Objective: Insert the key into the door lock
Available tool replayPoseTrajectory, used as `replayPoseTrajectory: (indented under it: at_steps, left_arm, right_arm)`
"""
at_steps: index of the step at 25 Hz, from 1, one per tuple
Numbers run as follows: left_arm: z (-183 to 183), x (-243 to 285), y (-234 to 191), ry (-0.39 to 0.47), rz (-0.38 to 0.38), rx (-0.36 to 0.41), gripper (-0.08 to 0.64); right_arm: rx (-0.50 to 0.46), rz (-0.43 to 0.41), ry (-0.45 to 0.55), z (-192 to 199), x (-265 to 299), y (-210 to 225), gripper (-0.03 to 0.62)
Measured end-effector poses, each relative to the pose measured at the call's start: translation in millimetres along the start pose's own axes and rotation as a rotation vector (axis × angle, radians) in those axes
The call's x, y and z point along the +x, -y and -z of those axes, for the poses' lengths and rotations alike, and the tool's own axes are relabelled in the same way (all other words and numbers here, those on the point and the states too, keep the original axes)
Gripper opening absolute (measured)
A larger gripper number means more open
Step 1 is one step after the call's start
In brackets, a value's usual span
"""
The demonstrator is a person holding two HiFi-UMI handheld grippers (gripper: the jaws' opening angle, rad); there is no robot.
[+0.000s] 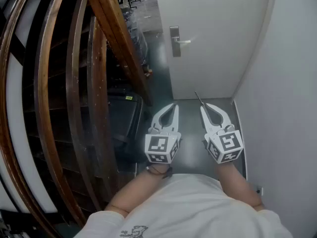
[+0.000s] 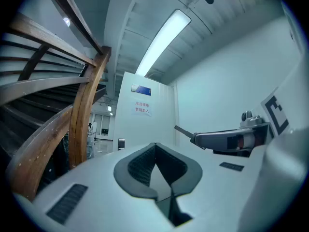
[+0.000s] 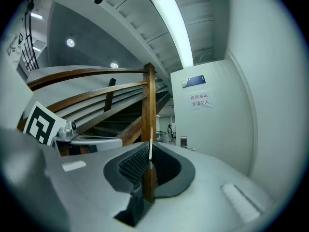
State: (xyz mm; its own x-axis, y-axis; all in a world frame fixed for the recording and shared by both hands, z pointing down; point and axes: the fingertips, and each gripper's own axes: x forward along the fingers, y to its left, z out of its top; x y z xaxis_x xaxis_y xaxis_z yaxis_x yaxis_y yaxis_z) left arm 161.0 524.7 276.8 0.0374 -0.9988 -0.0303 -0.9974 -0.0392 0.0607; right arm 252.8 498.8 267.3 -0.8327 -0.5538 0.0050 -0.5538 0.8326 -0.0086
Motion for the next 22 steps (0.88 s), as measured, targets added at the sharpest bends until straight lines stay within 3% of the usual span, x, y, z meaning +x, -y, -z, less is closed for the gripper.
replayPoseTrajectory:
  at_steps: [10,22]
  left_arm:
    - [6,15,7,-0.005,0.006,-0.007,0.008]
    - [16,27,35,-0.008,-0.055,0.016,0.008]
  right_arm:
    - [0.013,-0.011,0.015,3,0,14,0.025]
    - [0.045,-0.087,-0.007,19,-9,52,0.025]
